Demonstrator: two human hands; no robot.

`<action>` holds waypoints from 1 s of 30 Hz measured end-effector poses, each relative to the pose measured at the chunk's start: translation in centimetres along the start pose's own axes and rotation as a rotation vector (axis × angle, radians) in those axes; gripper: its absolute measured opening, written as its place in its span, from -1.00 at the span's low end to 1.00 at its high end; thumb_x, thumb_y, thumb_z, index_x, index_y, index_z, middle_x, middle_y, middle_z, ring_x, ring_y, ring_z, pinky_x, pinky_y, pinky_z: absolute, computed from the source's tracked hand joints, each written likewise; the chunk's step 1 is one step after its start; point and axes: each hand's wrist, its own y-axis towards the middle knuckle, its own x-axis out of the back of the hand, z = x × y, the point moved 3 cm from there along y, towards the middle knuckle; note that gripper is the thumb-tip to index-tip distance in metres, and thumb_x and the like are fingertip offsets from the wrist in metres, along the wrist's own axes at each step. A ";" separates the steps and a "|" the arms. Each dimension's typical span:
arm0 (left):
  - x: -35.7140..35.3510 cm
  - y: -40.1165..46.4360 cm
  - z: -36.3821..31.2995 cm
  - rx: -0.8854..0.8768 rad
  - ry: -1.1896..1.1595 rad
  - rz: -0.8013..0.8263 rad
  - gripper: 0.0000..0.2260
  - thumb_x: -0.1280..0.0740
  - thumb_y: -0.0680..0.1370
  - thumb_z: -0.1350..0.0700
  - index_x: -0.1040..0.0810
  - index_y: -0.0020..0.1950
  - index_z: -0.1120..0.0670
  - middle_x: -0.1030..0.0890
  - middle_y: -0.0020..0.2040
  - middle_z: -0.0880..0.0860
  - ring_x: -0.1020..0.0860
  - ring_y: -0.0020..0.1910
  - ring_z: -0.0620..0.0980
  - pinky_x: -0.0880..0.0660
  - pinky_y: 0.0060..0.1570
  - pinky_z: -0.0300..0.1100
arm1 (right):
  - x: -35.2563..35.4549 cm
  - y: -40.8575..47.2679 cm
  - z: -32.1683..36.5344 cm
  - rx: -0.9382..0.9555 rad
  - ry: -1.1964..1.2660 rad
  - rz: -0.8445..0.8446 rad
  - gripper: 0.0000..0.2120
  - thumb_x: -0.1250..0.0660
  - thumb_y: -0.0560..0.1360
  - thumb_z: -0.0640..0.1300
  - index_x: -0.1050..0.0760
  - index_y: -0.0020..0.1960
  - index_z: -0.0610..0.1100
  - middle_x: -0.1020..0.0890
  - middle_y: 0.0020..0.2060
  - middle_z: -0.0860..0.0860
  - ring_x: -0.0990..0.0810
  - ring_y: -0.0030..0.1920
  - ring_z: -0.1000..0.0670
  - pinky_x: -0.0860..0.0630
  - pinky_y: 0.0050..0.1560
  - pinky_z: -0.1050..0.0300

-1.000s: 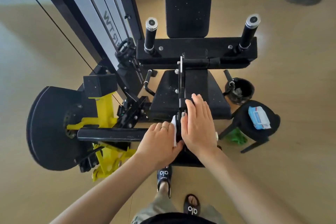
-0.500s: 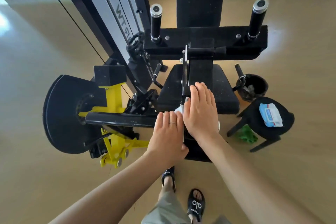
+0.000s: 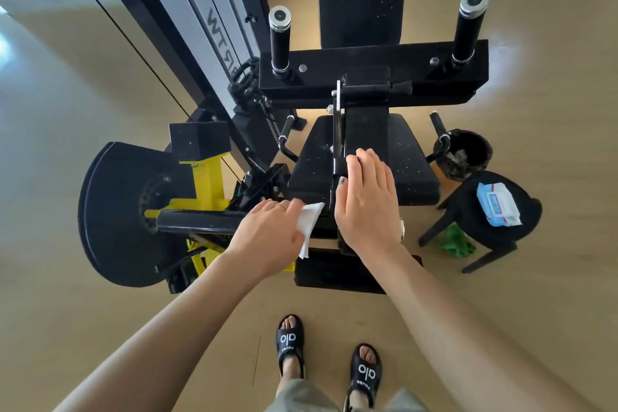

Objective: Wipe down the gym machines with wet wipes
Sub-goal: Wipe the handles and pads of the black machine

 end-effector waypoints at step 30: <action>-2.6 2.3 -5.6 0.047 0.175 -0.105 -0.66 -0.42 0.51 0.15 -0.41 0.24 0.12 -0.56 0.14 0.08 -0.57 0.09 0.05 -0.49 0.10 -0.11 | 0.1 0.1 0.5 -0.027 -0.039 0.024 -0.60 -0.07 0.67 -0.12 -0.36 0.46 -0.23 -0.43 0.45 -0.18 -0.32 0.53 -0.18 -0.29 0.52 -0.13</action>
